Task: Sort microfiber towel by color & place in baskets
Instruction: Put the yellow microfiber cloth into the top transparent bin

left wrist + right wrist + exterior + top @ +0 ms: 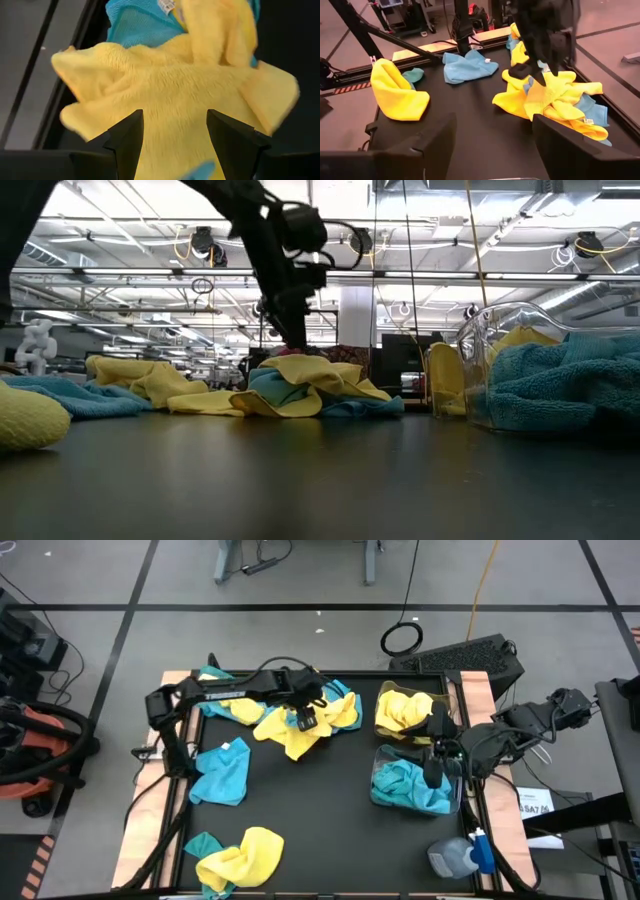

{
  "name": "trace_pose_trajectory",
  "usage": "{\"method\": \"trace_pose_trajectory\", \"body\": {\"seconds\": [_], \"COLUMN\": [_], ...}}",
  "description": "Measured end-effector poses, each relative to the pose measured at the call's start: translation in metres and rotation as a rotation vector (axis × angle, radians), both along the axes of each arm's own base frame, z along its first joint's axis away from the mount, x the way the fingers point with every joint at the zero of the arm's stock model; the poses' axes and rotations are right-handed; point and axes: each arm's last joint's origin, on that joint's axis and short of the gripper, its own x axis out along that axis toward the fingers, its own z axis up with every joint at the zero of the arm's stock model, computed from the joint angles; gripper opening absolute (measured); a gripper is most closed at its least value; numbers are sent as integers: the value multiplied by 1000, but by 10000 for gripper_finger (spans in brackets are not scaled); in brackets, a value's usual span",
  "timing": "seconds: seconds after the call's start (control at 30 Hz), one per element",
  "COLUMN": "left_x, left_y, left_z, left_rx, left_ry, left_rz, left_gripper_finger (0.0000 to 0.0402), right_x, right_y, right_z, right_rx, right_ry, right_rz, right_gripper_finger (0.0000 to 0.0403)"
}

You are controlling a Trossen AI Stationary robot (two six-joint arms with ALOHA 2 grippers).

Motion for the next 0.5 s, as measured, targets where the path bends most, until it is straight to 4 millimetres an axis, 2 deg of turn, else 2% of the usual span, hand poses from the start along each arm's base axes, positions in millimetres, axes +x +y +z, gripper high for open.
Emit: {"method": "trace_pose_trajectory", "body": {"seconds": [0.17, 0.27, 0.33, 0.5], "left_x": [6, 6, 7, 6], "left_y": [15, 18, 17, 13], "left_z": [-28, -38, -38, -25], "left_rx": [-92, -126, -138, -132], "left_ry": [29, 62, 47, 4], "left_rz": [3, 10, 0, -17], "left_gripper_finger": [223, 200, 161, 26], "right_x": [0, -1, -1, -1], "right_y": [0, 1, 0, 0], "right_z": [-1, -2, -2, -3], "right_rx": [16, 31, 35, 35], "right_ry": [9, 17, 20, 31], "right_rz": [-3, 12, 10, 8], "right_gripper_finger": [246, 243, 241, 235]}}
